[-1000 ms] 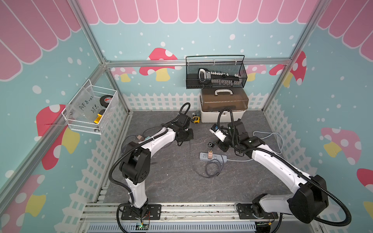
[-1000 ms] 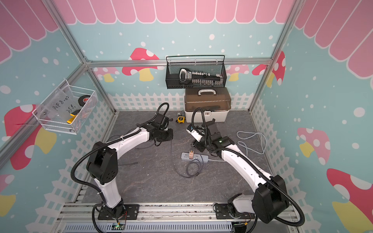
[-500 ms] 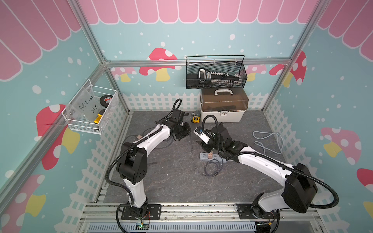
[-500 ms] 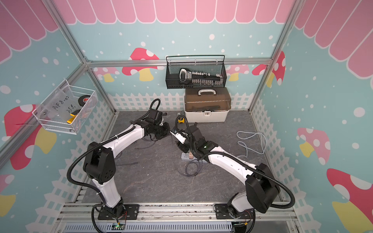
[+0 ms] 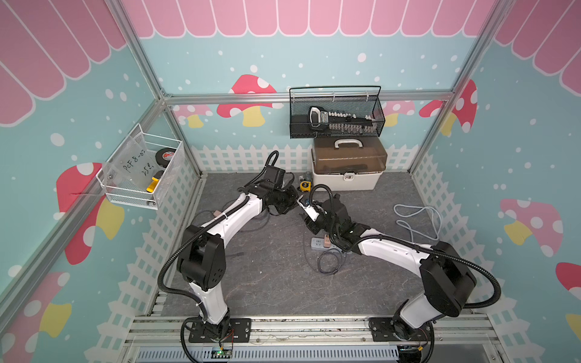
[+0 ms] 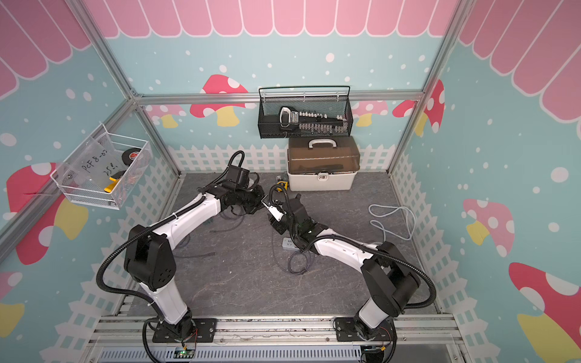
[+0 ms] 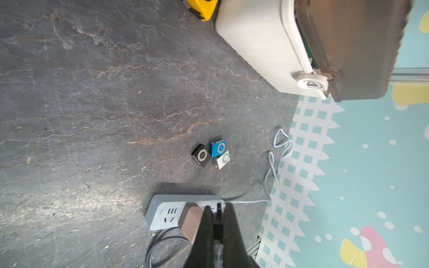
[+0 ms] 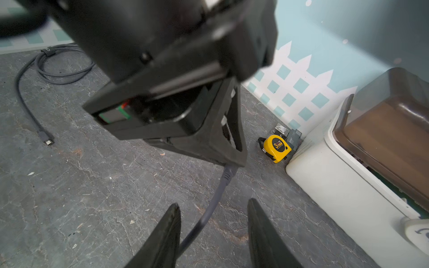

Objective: Charge mp3
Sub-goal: Adjust the charging cable at the center of the board.

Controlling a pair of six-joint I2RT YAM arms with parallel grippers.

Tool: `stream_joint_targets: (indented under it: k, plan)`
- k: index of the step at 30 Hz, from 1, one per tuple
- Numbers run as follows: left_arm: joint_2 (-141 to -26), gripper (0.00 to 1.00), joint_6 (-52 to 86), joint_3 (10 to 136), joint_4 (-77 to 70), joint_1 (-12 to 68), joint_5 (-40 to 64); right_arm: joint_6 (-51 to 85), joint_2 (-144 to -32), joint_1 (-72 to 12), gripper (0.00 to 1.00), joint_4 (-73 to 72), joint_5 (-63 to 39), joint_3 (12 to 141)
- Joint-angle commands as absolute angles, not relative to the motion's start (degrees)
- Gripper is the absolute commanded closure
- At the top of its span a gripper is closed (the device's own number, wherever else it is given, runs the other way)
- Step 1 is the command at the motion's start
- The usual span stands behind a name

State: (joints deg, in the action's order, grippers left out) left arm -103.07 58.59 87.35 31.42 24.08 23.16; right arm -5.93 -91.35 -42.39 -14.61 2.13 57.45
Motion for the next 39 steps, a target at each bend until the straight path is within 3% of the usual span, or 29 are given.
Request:
stream_joint_targets:
  k: [1,10,22,27,32,39]
  plan:
    - [-100.92,0.97,60.7,86.99,30.06,23.73,24.46,-4.0,-92.74,-42.38,0.56,-17.57,3.3,57.82]
    - [-100.2,0.97,59.94,86.11,30.06,23.73,24.97,-1.61,-94.46,-41.61,0.64,-19.16,5.01,59.03]
    - [-100.13,0.93,57.68,87.13,29.87,24.06,25.23,0.61,-96.17,-40.83,0.9,-16.13,3.15,61.71]
    - [-100.46,0.72,56.65,86.65,28.17,23.91,25.55,0.93,-95.51,-40.69,0.99,-16.07,3.1,61.57]
    - [-98.45,0.51,54.4,86.29,24.65,23.78,23.32,1.31,-93.82,-40.1,1.0,-16.08,3.91,59.42]
    - [-94.88,0.46,47.01,84.22,22.51,20.13,20.06,0.68,-90.69,-38.37,1.0,-16.13,1.32,56.61]
